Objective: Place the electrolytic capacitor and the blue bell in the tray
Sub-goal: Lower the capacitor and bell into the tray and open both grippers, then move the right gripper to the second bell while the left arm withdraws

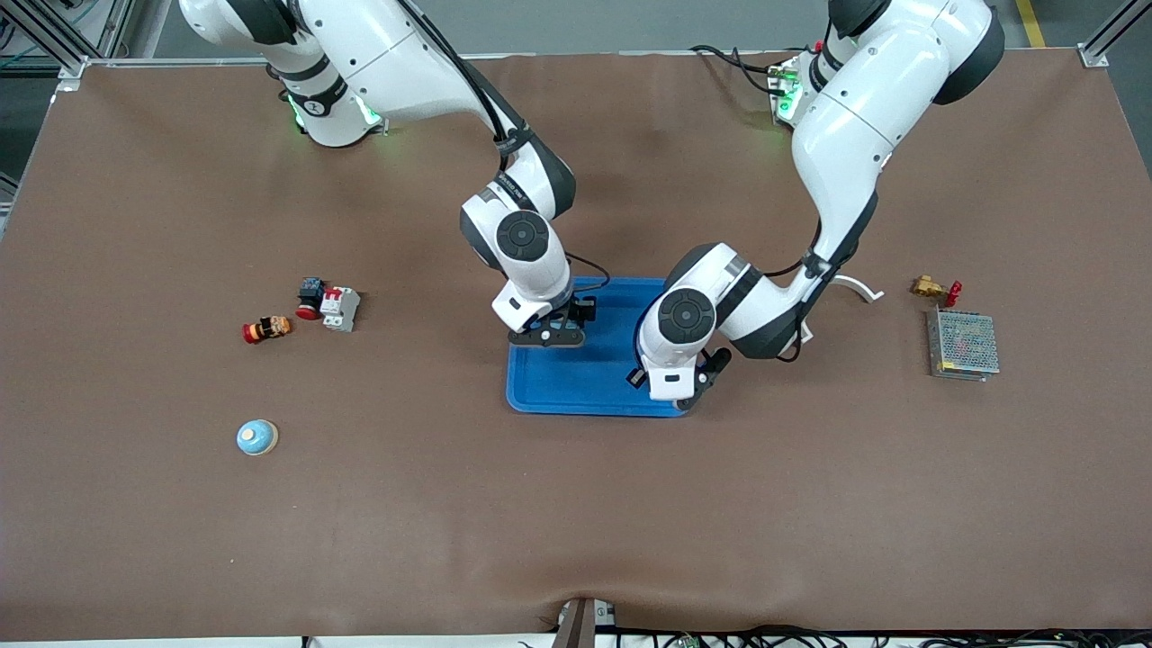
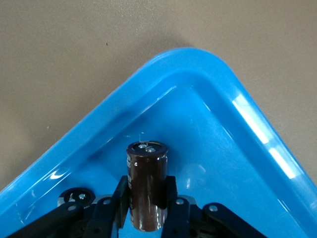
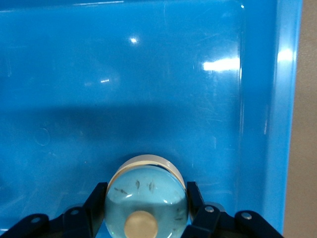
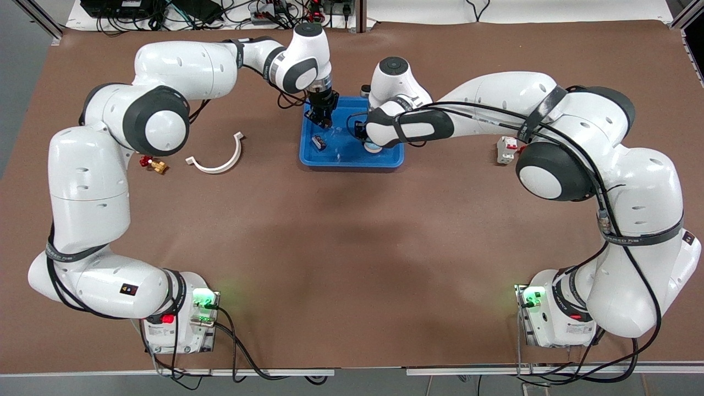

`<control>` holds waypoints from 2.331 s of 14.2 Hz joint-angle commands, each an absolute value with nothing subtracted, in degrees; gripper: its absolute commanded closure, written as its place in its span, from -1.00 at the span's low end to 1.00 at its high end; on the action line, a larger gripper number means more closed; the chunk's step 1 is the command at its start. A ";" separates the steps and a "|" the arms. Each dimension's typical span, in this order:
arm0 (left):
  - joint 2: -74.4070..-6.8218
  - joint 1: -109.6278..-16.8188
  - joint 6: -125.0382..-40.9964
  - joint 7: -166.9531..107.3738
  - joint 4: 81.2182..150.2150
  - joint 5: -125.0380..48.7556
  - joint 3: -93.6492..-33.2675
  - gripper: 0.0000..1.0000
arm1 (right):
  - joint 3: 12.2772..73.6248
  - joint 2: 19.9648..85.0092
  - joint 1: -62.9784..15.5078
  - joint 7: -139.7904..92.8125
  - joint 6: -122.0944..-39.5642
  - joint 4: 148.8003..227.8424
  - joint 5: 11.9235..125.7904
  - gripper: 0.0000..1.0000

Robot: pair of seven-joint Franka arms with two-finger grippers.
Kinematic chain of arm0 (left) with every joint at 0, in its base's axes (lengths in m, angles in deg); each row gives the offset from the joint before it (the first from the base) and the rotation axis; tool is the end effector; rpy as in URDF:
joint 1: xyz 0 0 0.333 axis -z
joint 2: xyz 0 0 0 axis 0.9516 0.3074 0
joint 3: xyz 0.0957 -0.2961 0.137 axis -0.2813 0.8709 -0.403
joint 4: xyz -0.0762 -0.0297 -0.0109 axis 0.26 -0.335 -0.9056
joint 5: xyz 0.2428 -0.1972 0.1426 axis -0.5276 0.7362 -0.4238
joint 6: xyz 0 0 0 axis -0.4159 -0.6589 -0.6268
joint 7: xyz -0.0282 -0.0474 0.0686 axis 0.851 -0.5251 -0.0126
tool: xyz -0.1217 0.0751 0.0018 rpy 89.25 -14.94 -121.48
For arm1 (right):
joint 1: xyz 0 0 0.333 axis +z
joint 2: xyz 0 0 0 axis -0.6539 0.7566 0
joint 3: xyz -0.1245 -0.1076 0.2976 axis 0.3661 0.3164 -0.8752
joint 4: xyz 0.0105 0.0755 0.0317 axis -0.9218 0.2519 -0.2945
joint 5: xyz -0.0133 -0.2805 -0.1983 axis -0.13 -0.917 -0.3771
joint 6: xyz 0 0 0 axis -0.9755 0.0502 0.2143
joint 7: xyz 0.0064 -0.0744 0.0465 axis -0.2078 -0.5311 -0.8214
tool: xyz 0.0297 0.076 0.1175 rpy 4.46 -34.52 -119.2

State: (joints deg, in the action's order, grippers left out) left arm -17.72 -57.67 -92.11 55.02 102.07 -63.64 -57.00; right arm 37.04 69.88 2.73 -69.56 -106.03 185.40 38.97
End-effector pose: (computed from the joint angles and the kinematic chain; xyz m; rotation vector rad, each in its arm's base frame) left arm 0.5687 -0.3745 0.2027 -2.8425 -1.2890 0.1779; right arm 0.4811 0.4680 0.2123 -3.0328 0.0647 0.0150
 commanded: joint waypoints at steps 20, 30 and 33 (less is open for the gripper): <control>-34.50 -70.68 -73.35 23.47 95.63 -63.75 -56.56 -1.00 | 37.68 52.76 -13.74 -41.39 -77.28 183.35 38.69 -1.00; -43.91 -80.44 -60.36 -4.91 95.28 -59.88 -56.38 -1.00 | 37.77 56.08 -31.50 -10.63 -76.30 180.01 37.99 -1.00; -45.75 -82.46 -59.20 -11.53 93.79 -59.18 -56.47 -1.00 | 37.85 59.34 -35.46 1.76 -79.19 177.29 36.68 -1.00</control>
State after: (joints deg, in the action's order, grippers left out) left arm -43.97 -81.19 -61.04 -8.02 94.39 -60.56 -56.98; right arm 38.90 56.19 -32.87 -4.61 -78.51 180.98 38.26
